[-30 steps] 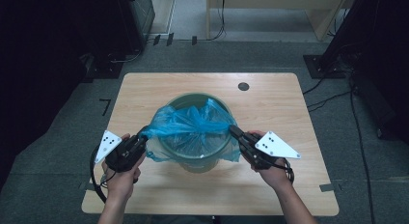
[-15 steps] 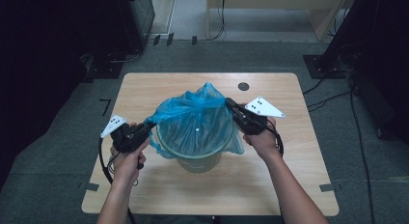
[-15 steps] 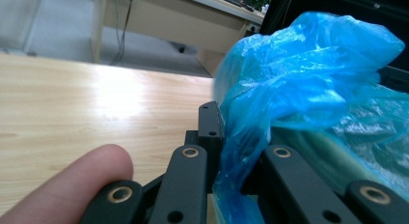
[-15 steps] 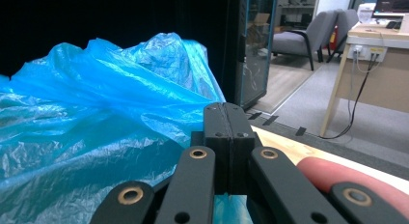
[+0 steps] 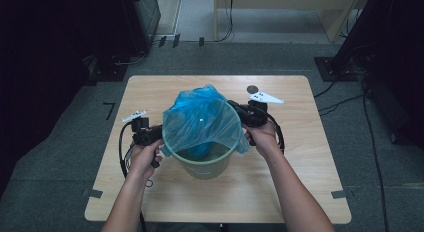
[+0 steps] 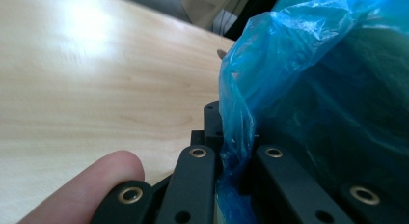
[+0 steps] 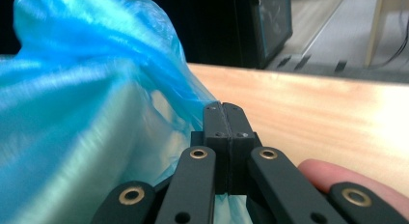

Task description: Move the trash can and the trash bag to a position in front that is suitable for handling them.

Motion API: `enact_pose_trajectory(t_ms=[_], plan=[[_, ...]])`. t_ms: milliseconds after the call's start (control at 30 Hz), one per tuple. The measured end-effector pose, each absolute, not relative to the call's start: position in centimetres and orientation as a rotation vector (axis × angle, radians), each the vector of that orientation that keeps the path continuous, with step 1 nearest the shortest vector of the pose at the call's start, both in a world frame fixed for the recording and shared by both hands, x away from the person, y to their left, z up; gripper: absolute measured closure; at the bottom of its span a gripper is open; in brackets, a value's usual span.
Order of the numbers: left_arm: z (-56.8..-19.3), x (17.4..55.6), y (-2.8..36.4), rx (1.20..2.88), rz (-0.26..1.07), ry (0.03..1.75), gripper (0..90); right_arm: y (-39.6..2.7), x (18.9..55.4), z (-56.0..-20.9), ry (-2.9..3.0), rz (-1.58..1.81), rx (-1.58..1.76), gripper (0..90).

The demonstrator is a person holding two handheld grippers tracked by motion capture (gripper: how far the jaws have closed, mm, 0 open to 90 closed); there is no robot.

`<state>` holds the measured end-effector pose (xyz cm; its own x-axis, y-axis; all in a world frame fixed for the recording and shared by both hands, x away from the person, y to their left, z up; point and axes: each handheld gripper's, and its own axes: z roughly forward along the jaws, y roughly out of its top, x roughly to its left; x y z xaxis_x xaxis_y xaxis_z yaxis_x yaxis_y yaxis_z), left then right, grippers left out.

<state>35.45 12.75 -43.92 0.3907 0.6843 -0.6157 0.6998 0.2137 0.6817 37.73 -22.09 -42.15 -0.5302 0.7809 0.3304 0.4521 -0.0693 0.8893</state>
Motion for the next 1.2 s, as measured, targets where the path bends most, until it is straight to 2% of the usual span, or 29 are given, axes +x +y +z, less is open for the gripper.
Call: enact_pose_trajectory(t_ms=[133, 400, 500, 533, 633, 767, 900, 1067, 1200], plan=[[-44.7, 36.2, 12.7, 1.489, -0.045, 1.358, 88.9, -21.5, 37.6, -42.9, 1.949, 1.605, 1.368, 90.0], [-44.4, 35.8, 14.6, 1.479, 0.053, 1.414, 88.6, -22.2, 36.7, -42.5, 1.906, 1.549, 1.364, 90.0], [-45.0, 35.9, 15.3, 1.440, -0.001, 1.422, 89.2, -22.6, 36.7, -42.2, 1.862, 1.511, 1.405, 90.0], [-45.1, 35.8, 15.7, 1.402, -0.040, 1.392, 86.8, -22.8, 36.5, -42.1, 1.846, 1.531, 1.406, 90.0], [-44.7, 35.0, 16.7, 1.337, -0.106, 1.297, 61.7, -23.5, 35.4, -41.3, 1.789, 1.619, 1.330, 90.0], [-43.2, 33.3, 18.2, 1.311, -0.040, 1.186, 47.1, -24.3, 34.2, -40.6, 1.766, 1.614, 1.300, 90.0], [-42.1, 31.7, 19.3, 1.298, 0.057, 1.106, 38.2, -25.1, 33.1, -40.3, 1.740, 1.666, 1.267, 90.0], [-40.5, 29.3, 19.1, 1.309, 0.194, 0.995, 34.7, -25.2, 31.8, -40.2, 1.736, 1.685, 1.218, 90.0], [-39.3, 27.8, 17.1, 1.366, 0.261, 0.907, 31.9, -24.8, 30.6, -40.2, 1.743, 1.684, 1.184, 90.0]])
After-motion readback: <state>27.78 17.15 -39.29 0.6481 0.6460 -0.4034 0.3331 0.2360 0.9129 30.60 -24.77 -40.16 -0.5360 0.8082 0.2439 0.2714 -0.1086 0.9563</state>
